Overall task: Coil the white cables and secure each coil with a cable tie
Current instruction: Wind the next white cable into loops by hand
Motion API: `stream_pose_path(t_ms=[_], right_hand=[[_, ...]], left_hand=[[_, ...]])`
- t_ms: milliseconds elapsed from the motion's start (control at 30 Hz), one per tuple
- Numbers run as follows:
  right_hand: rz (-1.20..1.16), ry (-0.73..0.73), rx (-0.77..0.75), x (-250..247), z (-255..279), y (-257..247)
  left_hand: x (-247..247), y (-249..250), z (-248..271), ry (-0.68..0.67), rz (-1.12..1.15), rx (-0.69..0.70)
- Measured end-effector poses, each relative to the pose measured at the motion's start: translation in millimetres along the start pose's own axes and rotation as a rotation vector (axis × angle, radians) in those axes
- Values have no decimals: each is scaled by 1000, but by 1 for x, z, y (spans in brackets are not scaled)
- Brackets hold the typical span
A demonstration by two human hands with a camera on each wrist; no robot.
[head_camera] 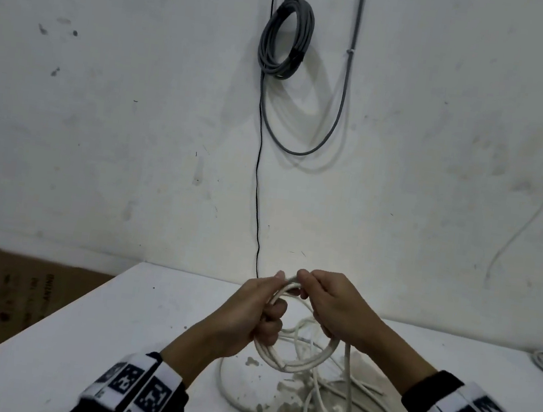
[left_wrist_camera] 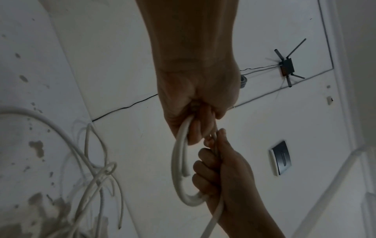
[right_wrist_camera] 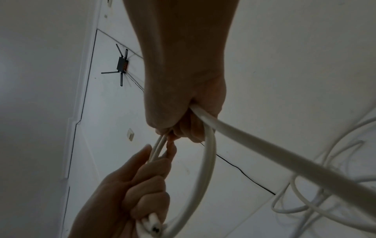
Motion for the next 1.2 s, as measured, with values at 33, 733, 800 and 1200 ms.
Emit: stream_pose_path(t_ms=[33, 733, 800, 1200], right_hand=[[32, -12, 2, 1, -1, 1], [199, 173, -173, 0, 24, 70], [411, 172, -328, 11, 23, 65], [842, 29, -805, 25, 17, -13]], left_hand=[[1, 0, -1, 42, 0, 0], [-71, 57, 11, 368, 626, 341], [-68, 57, 11, 442, 545, 370], [-26, 10, 9, 301, -990, 376]])
Point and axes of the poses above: each hand's wrist, its own z-axis away from the middle knuckle, its own x-axis out of the palm, y = z × x, the point moved 2 cm from there along -z, towards the middle knuckle, and after that the axes turned 1 degree about -z, right-handed, at the moved point
